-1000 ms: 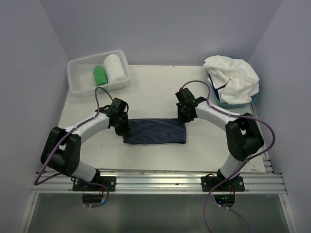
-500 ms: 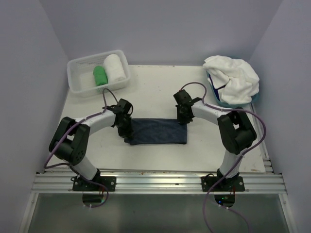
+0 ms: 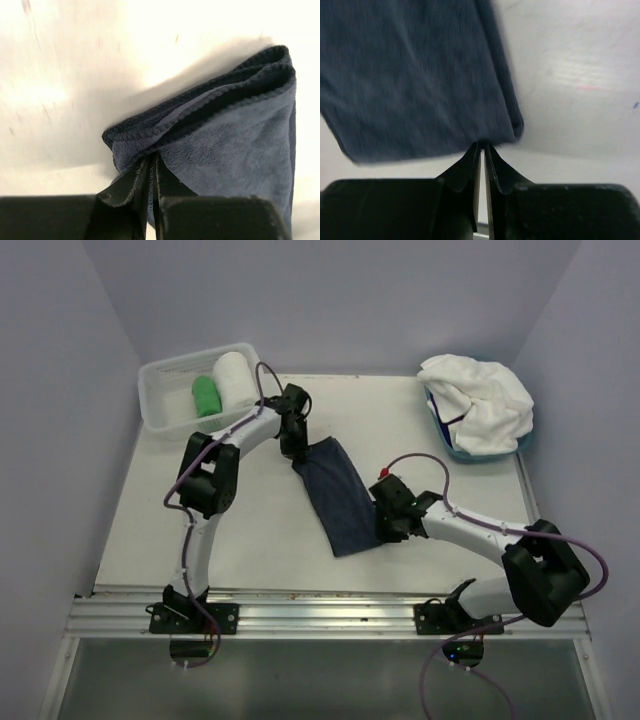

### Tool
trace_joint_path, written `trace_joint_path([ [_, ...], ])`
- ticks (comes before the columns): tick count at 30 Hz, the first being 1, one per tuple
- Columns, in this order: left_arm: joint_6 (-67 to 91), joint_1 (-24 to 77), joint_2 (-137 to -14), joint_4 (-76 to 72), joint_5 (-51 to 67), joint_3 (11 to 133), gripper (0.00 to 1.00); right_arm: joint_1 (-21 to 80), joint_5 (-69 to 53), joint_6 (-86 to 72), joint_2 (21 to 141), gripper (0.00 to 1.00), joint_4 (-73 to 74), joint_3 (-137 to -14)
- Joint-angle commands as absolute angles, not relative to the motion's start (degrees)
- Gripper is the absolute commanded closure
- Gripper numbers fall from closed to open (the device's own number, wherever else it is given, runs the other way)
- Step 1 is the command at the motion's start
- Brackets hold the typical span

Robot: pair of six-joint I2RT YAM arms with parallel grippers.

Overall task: Roll the towels
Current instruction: Fold the towel

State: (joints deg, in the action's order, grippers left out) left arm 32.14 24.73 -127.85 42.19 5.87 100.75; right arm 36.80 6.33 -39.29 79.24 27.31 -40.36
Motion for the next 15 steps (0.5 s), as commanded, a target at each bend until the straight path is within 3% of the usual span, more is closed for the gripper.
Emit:
trace_joint_path([
  [1, 27.3, 24.5, -133.4, 48.7, -2.8, 111.8, 0.9, 40.7, 5.2, -41.5, 75.2, 0.89, 33.6, -42.2],
  [7, 24.8, 24.5, -124.9, 48.4, -1.9, 111.8, 0.83, 39.9, 11.2, -38.3, 73.0, 0.83, 36.4, -49.1],
  [15, 26.9, 25.5, -116.2, 42.8, 4.6, 97.2, 0.75, 39.7, 8.8, -35.2, 82.1, 0.85, 32.2, -54.7],
])
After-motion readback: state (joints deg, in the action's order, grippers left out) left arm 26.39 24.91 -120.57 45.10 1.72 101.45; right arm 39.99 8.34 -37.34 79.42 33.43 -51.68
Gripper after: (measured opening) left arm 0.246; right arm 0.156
